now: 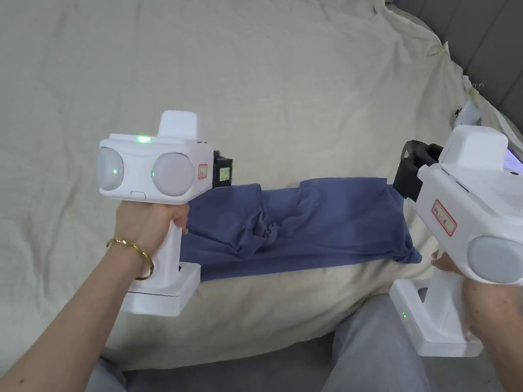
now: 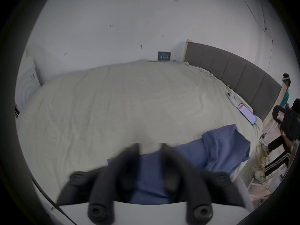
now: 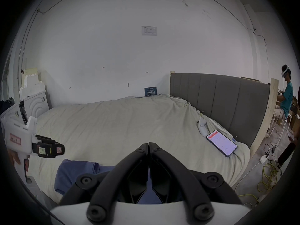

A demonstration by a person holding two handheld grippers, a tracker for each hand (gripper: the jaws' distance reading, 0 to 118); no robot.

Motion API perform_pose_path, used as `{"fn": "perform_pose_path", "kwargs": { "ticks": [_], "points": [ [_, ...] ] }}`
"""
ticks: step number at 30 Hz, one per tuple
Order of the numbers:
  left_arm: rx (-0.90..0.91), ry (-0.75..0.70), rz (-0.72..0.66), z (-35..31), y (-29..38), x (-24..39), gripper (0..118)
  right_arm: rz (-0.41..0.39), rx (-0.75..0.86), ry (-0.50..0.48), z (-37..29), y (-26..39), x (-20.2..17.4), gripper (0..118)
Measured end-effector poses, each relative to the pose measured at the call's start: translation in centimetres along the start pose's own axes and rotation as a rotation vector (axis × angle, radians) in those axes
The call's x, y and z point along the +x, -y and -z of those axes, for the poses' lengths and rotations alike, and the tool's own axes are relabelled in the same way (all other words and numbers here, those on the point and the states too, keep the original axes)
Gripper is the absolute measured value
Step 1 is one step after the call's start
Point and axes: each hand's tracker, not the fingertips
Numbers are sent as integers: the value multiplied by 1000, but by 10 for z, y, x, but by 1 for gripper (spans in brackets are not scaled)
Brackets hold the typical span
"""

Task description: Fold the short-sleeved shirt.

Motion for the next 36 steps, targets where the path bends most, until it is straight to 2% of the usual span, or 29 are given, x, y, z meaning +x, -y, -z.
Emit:
{"fn": "perform_pose_path", "kwargs": {
  "ticks": [2, 6, 13, 16, 23, 27, 30, 36],
  "points": [
    [13, -13, -5, 1, 11, 2, 0, -1, 1, -4, 0, -1, -1, 0],
    [-8, 46, -95, 10, 38, 12, 0, -6, 6, -9, -3, -1, -2, 0],
    [-69, 77, -54, 37, 77, 58, 0, -14, -10, -6, -4, 4, 5, 0],
    [-132, 105, -1, 50, 86, 79, 0, -20, -22, 6, -6, 7, 11, 0],
    [-110, 114, 187, 45, 101, 118, 0, 2, -28, 32, -11, 8, 21, 0],
    [-158, 268, 77, 36, 89, 117, 0, 4, -21, 36, -12, 7, 21, 0],
    [-60, 275, 70, 17, 67, 103, 0, 8, -14, 32, -13, 5, 21, 0],
    [9, 296, -95, -1, 19, 24, 0, 0, -12, 12, -8, 0, 17, 0]
  ]
}}
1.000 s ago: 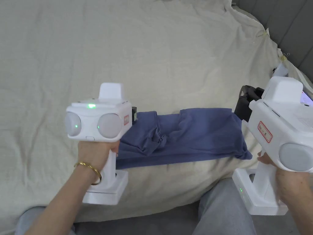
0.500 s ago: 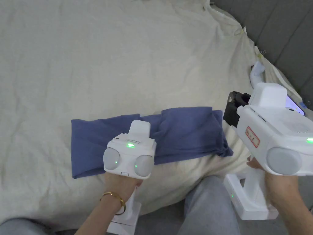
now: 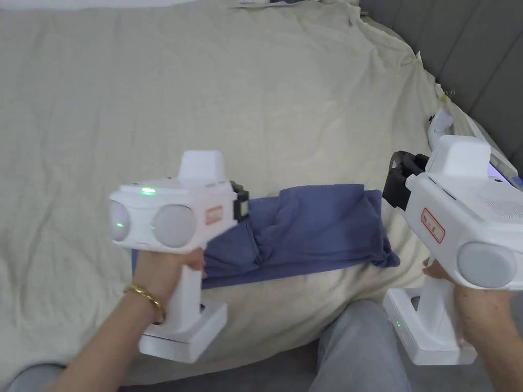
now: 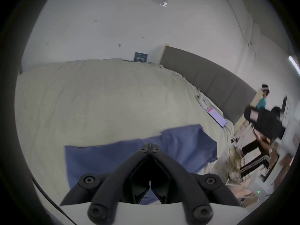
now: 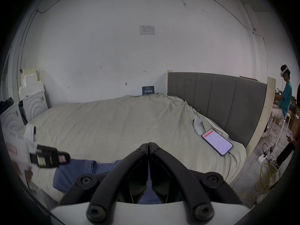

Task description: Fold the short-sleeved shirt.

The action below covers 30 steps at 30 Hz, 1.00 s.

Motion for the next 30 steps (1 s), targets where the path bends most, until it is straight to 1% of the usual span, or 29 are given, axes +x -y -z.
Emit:
{"fn": "perform_pose_path", "kwargs": {
  "ticks": [1, 2, 3, 4, 5, 6, 7, 8, 11, 15, 19, 21, 23, 26, 27, 28, 29, 30],
  "points": [
    [-3, -12, -27, -4, -6, -15, 0, 1, -1, -5, 1, 0, -1, 0],
    [-12, -11, -57, -7, -10, -29, 5, 5, -1, -8, 1, 0, -1, 0],
    [-40, -6, -100, -10, -16, -46, 16, 9, -2, -13, 2, 0, -2, 0],
    [-60, 4, -151, -12, -19, -62, 33, 8, -5, -19, 3, 0, -3, 0],
    [-77, 14, -201, -14, -21, -77, 67, 8, -5, -22, 4, 0, -5, 0],
    [-108, 42, -253, -17, -21, -91, 90, 5, -6, -26, 4, 1, -7, 0],
    [-141, 58, -303, -17, -21, -105, 109, 2, -10, -32, 5, 1, -9, 0],
    [-164, 63, -330, -17, -19, -117, 117, 2, -12, -38, 6, 1, -10, 0],
    [-212, 71, -343, -22, -10, -143, 117, -5, -16, -43, 7, 2, -13, 0],
    [-337, 92, -423, -20, 9, -168, 117, -9, -23, -42, 10, 3, -16, 0],
    [-362, 131, -494, -11, 29, -175, 116, -16, -29, -47, 11, 3, -18, 0],
    [-365, 136, -494, -6, 35, -173, 107, -24, -28, -41, 13, 3, -18, 0],
    [-372, 136, -503, 2, 37, -173, 91, -22, -32, -39, 13, 3, -19, 0],
    [-381, 138, -512, 11, 39, -172, 90, -25, -39, -32, 14, 4, -18, 0],
    [-379, 145, -507, 11, 38, -172, 88, -29, -42, -29, 14, 5, -18, 0],
    [-379, 158, -507, 11, 37, -174, 81, -31, -45, -28, 14, 6, -17, 0],
    [-381, 163, -507, 11, 37, -175, 63, -29, -47, -26, 14, 7, -17, 0],
    [-384, 157, -504, 11, 35, -177, 42, -27, -50, -24, 14, 8, -16, 0]
  ]
}}
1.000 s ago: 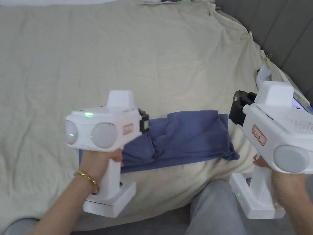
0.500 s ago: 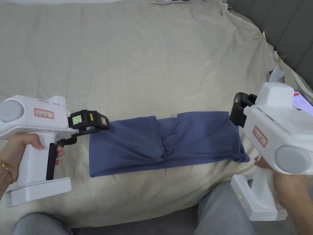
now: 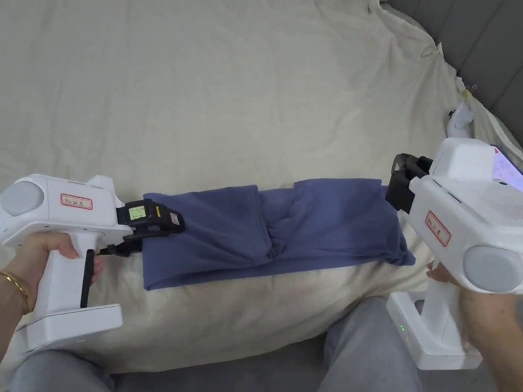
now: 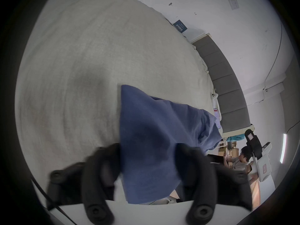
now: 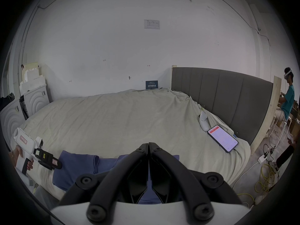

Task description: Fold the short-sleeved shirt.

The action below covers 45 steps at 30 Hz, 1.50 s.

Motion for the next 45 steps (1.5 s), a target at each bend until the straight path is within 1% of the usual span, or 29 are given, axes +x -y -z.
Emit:
{"fn": "perform_pose_path", "kwargs": {
  "ticks": [1, 3, 4, 6, 8, 11, 15, 17, 19, 24, 27, 29, 31, 33, 35, 38, 41, 43, 45],
  "points": [
    [3, -21, 2, 0, 0, -1, 25, 4, -3, 0, 0, 1, 0, 0],
    [-6, -75, 9, 3, 1, -3, 17, 9, -12, 3, 2, 4, 1, 0],
    [-6, -59, 6, 6, -1, -7, 11, 10, -17, 5, 2, 5, 1, 0],
    [1, -46, 15, 6, 2, -3, 7, 12, -24, 6, 3, 7, 0, 0],
    [-5, -96, 37, 5, 1, 6, 4, 8, -33, 7, 4, 8, 0, 0],
    [6, -128, 38, -4, -1, 22, 3, 7, -37, 6, 4, 9, 0, 0],
    [35, -110, 39, -26, -3, 38, 3, 13, -40, 1, 5, 9, -1, 0],
    [44, -109, 63, -39, -6, 43, 3, 11, -39, -2, 6, 8, -1, 0],
    [65, -153, 83, -55, -10, 43, 3, 12, -36, -9, 6, 8, -2, 0],
    [113, -292, 33, -107, -21, 12, 3, 9, -30, -19, 6, 6, -5, 0],
    [159, -427, 7, -144, -24, -6, 3, 7, -27, -30, 9, 3, -9, 0],
    [215, -512, 46, -167, -20, -10, 3, 11, -24, -39, 10, 2, -11, 0],
    [235, -557, 51, -186, -16, -6, 3, 16, -19, -49, 11, 2, -13, 0],
    [254, -567, 69, -197, -11, 5, 3, 17, -21, -55, 13, 3, -16, 0],
    [245, -570, 100, -197, -8, 20, 3, 25, -23, -67, 14, 4, -17, 0],
    [227, -584, 193, -184, -6, 49, 3, 29, -19, -75, 12, 5, -19, 0],
    [191, -558, 228, -161, -8, 74, 3, 32, -11, -77, 6, 6, -15, 0],
    [161, -558, 296, -143, -9, 93, 3, 37, -5, -69, 2, 6, -9, 0],
    [145, -531, 320, -126, -9, 107, 3, 54, -1, -59, -1, 8, -2, 0]
  ]
}}
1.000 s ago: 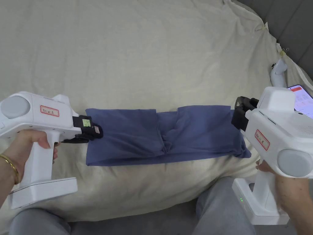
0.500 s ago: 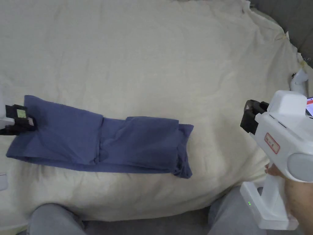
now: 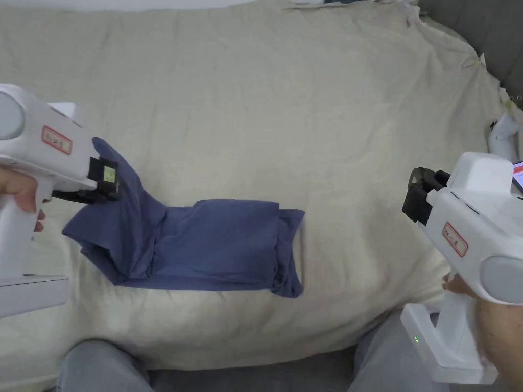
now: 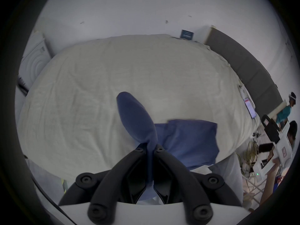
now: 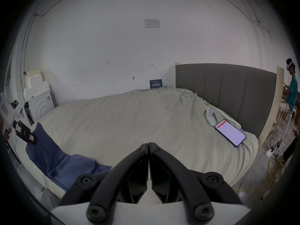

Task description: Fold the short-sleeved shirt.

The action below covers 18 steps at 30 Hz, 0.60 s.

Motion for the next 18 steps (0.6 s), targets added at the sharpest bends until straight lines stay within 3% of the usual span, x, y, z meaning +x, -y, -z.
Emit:
{"fn": "perform_pose_path", "kwargs": {
  "ticks": [10, 16, 18],
  "points": [
    [-93, 180, 136, 54, -2, 103, 3, 56, 3, 68, -15, 6, 34, 0],
    [-186, 146, 132, 113, 9, 151, 3, 60, -1, 95, -23, 10, 44, 0],
    [-208, 140, 125, 129, 16, 159, 8, 60, -7, 104, -23, 12, 46, 0]
  ]
}}
